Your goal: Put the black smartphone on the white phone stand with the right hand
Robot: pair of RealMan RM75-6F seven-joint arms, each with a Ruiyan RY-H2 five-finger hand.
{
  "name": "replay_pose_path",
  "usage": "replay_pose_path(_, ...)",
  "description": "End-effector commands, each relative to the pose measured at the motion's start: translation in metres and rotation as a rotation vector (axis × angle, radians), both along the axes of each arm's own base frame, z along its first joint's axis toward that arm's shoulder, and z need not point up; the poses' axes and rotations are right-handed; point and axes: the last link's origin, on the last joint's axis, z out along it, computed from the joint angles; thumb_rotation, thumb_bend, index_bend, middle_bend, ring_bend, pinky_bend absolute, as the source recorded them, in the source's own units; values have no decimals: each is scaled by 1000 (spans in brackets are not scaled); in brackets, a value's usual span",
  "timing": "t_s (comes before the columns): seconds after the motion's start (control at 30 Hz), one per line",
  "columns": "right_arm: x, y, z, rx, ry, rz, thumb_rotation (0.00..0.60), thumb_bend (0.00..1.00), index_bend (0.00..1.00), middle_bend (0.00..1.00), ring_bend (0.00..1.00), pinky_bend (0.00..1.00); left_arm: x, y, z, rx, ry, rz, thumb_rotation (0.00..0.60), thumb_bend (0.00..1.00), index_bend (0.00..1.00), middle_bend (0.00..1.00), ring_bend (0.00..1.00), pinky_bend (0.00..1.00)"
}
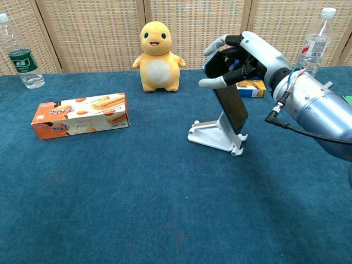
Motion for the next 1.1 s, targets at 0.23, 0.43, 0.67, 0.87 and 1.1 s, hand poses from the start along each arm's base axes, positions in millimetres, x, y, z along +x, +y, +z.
replay_pose_path(0.23,9,-1,-16,41,-46,-8,600,569,488,556,480,517,-2,3,0,-4,-3,12,600,0,0,0,0,0)
replay_pose_path(0.43,11,-1,-23,50,-49,-9,600,569,488,556,480,517,-2,4,0,-5,-3,16,600,0,0,0,0,0)
replay_pose_path(0.67,1,-4,-30,64,-38,-28,600,569,488,555,480,517,-2,5,-1,-8,-1,19,600,0,0,0,0,0)
replay_pose_path(0.87,-6,-4,-35,64,-14,-24,600,569,488,554,480,517,-2,5,-3,-15,2,20,600,0,0,0,0,0)
replay_pose_path(1.1,-11,-1,-40,56,4,-15,600,569,488,553,480,517,-2,5,-2,-12,1,18,600,0,0,0,0,0)
